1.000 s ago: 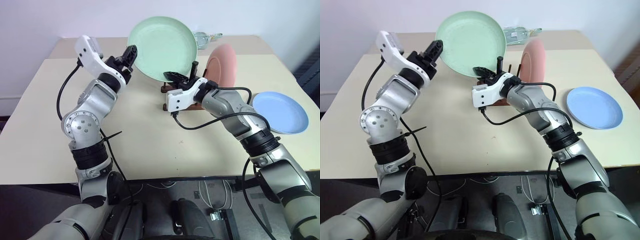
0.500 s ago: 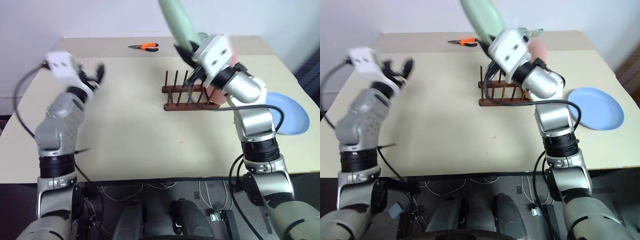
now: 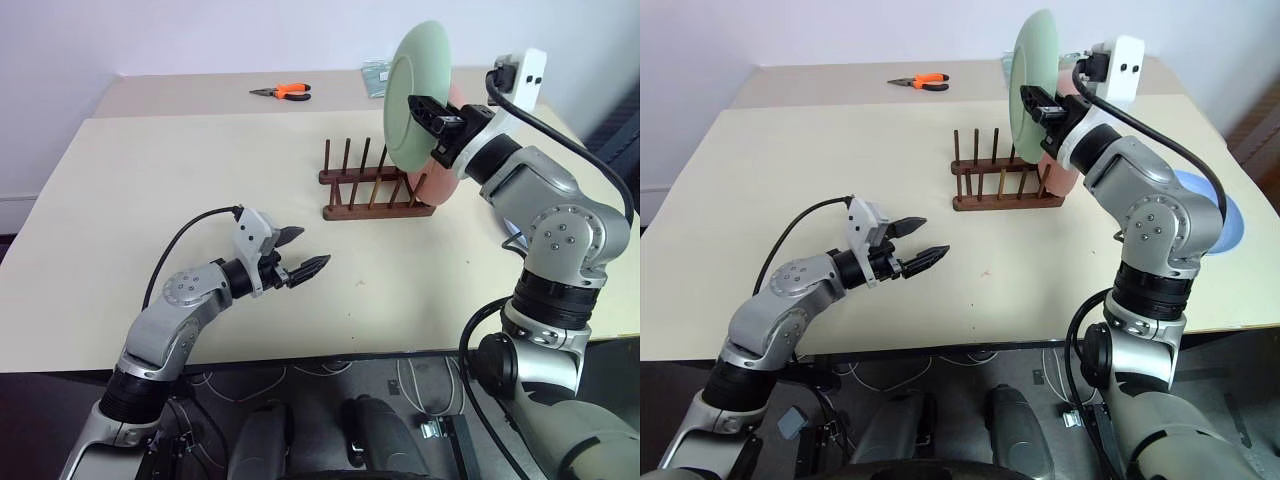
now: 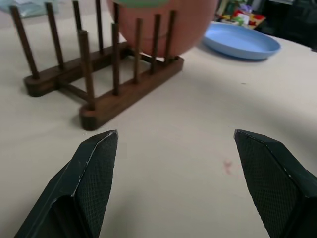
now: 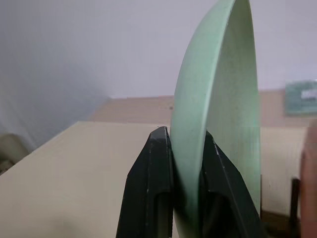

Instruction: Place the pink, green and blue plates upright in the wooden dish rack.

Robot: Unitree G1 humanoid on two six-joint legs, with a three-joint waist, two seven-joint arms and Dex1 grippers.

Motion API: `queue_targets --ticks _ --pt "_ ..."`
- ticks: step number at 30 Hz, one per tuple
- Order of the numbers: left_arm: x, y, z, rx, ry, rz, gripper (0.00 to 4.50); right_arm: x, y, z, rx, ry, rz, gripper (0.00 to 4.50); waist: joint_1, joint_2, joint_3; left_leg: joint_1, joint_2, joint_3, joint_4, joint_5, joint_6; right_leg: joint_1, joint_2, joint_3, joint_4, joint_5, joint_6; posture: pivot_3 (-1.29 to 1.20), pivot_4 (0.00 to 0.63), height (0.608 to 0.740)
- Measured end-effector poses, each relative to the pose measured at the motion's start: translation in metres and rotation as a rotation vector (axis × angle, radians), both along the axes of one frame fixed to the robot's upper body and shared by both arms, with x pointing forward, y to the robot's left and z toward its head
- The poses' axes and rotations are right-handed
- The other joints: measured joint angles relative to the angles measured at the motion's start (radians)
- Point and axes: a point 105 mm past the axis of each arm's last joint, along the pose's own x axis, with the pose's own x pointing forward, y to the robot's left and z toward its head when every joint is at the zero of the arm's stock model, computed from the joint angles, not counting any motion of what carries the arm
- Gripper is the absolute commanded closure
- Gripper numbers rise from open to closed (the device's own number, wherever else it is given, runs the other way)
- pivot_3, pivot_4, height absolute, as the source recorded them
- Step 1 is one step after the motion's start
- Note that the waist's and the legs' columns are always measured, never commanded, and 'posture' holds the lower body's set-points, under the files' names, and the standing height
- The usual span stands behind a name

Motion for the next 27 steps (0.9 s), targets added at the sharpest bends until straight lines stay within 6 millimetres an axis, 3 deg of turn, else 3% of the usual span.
queue_targets --ticks 8,18,27 --pt "-0.003 -0.001 -0.003 0.011 0.016 0.002 0.67 0.006 0.000 -0.001 0.008 0.024 0.005 4.26 0.001 0.000 0.000 0.000 0.000 0.000 0.001 0.000 0.001 0.000 0.000 0.000 0.000 0.000 0.000 0.00 0.150 0.740" --pt "-0.004 -0.002 -0.004 0.016 0.022 0.006 0.67 0.004 0.009 0.012 -0.002 -0.009 0.035 4.26 0.004 0.000 0.000 -0.001 0.000 0.000 0.001 0.000 0.001 0.000 0.000 0.000 0.000 0.000 0.000 0.00 0.150 0.740" --pt "-0.004 -0.002 -0.005 0.021 0.021 0.006 0.67 0.016 0.011 -0.010 -0.003 0.067 0.007 4.26 0.003 0.000 0.000 -0.001 0.000 0.000 0.001 0.000 0.001 0.000 0.000 0.000 0.001 0.000 0.000 0.00 0.150 0.740"
